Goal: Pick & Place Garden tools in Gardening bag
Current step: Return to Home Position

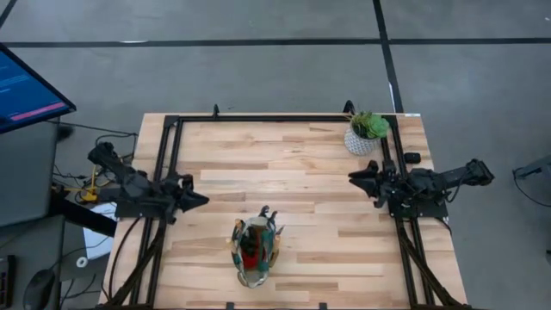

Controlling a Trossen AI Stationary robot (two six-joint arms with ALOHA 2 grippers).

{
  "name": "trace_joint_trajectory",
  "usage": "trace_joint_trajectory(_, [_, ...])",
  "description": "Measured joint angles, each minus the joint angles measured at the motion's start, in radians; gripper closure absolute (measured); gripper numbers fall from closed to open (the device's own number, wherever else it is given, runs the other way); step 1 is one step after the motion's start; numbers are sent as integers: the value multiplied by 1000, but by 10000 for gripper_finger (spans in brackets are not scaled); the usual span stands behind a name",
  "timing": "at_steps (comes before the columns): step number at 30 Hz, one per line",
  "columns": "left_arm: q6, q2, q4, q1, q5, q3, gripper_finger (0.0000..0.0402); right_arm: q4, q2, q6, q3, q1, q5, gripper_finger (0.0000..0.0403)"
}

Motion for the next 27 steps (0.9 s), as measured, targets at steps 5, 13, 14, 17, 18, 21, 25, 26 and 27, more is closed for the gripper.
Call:
trace_joint_trajectory(5, [31,17,74,0,2,-53,400,-16,-1,-27,0,0,-31,295])
trace_joint_trajectory(13, [38,15,88,0,-55,-62,400,-45,0,-51,-1,0,-27,326])
trace_joint_trajectory(14, [38,17,88,0,-55,-62,400,-45,0,-54,-1,0,-26,326])
trace_joint_trajectory(17, [36,18,90,0,-54,-62,400,-45,0,-55,-1,0,-26,327])
trace_joint_trajectory(18, [36,21,91,0,-54,-62,400,-45,0,-55,-1,0,-25,327])
trace_joint_trajectory(21, [35,21,92,0,-54,-62,400,-45,0,-55,-1,0,-24,327])
trace_joint_trajectory(25, [36,22,94,0,-54,-63,400,-45,0,-55,-2,0,-24,327])
trace_joint_trajectory(26, [36,22,95,0,-54,-63,400,-45,0,-55,-2,0,-24,327])
trace_joint_trajectory(27, [36,21,96,0,-54,-63,400,-45,0,-55,-2,0,-24,327])
